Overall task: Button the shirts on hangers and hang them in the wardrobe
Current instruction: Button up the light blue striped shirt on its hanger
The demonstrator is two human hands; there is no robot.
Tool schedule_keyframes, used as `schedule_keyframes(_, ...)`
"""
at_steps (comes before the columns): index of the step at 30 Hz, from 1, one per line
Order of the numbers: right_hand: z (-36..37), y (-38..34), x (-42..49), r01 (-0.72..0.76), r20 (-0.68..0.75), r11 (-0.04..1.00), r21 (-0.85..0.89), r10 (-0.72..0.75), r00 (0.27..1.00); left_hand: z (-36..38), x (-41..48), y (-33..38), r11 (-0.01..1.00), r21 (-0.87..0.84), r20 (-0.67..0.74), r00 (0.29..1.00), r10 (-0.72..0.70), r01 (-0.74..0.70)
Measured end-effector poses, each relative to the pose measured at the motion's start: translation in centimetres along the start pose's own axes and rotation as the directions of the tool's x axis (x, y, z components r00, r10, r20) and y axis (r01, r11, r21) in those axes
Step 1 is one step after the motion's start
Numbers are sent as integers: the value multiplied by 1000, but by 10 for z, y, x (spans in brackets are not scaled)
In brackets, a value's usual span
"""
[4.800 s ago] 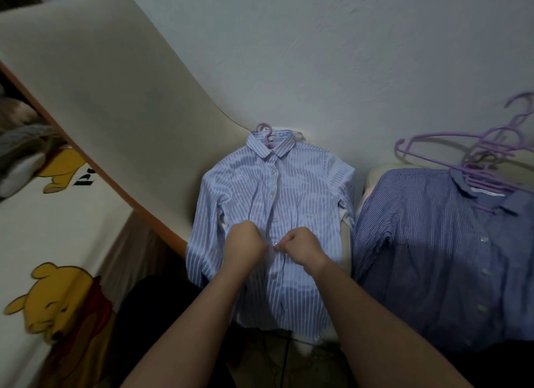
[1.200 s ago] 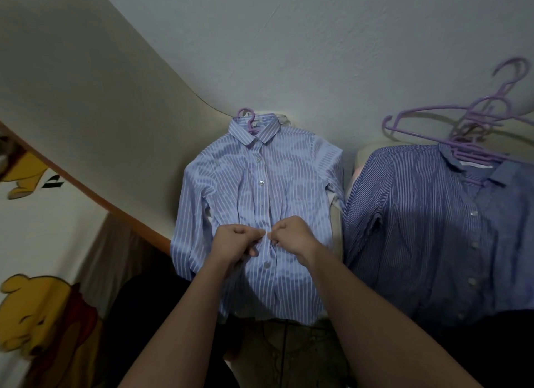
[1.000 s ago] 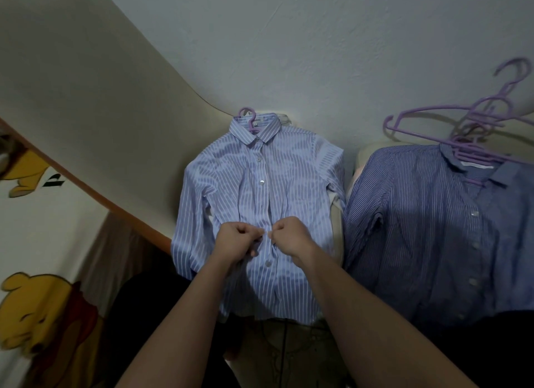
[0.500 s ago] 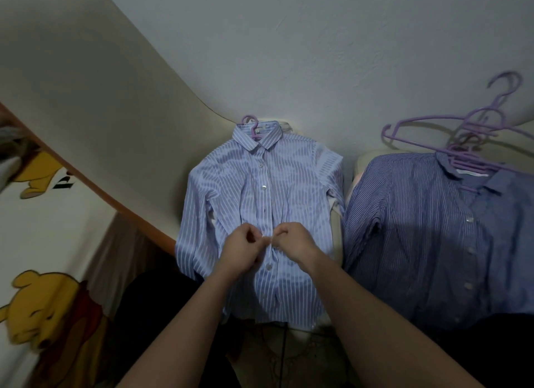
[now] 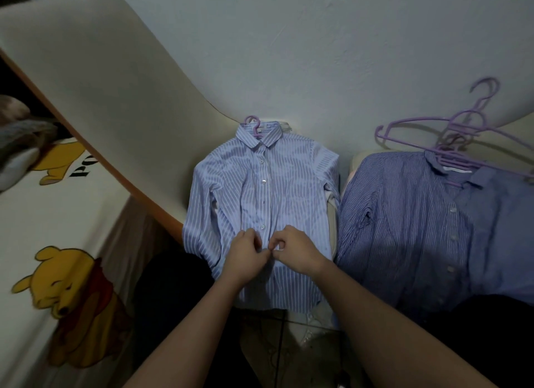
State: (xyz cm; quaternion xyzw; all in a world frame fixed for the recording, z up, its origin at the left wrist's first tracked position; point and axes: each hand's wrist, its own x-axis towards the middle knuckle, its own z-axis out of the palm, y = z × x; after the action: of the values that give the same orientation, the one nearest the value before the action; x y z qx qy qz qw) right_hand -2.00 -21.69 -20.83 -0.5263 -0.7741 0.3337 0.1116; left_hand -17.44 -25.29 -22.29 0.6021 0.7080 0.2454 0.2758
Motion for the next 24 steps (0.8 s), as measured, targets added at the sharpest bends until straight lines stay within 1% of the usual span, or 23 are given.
schedule_keyframes(3,8,-1,-1,-1,-36,999,-39,0,999,3,0,-4,1000,0,-63,998,-30,30)
schedule_keyframes(6,12,-1,-2,-18,-43,999,-32,16,999,4,1,-5,999,12,-66,997,-29,30)
schedule_keyframes(9,8,1,-3,-41,-23,999,6,41,999,0,3,-7,998,-54,-1,1000,-19,19)
schedule_keyframes(12,4,3,-1,-60,-7,997,57,60,998,-13,4,-14,991,-125,73,997,-30,39)
schedule_keyframes(14,4,3,1,-79,-10,993,83,81,997,-18,4,-17,994,-110,118,993,-1,14)
schedule_keyframes(16,8,2,2,-97,-24,991,88,100,995,-18,2,-16,997,-73,124,992,22,-13)
schedule_keyframes(20,16,2,1,-98,-56,995,16,98,994,-6,1,-9,1000,7,51,998,23,-23)
schedule_keyframes(22,14,4,1,-87,-53,996,28,89,995,-5,1,-5,999,45,32,999,22,-24)
schedule_keyframes(24,11,6,0,-75,-53,996,48,78,996,-6,1,-2,999,43,26,1000,8,-9)
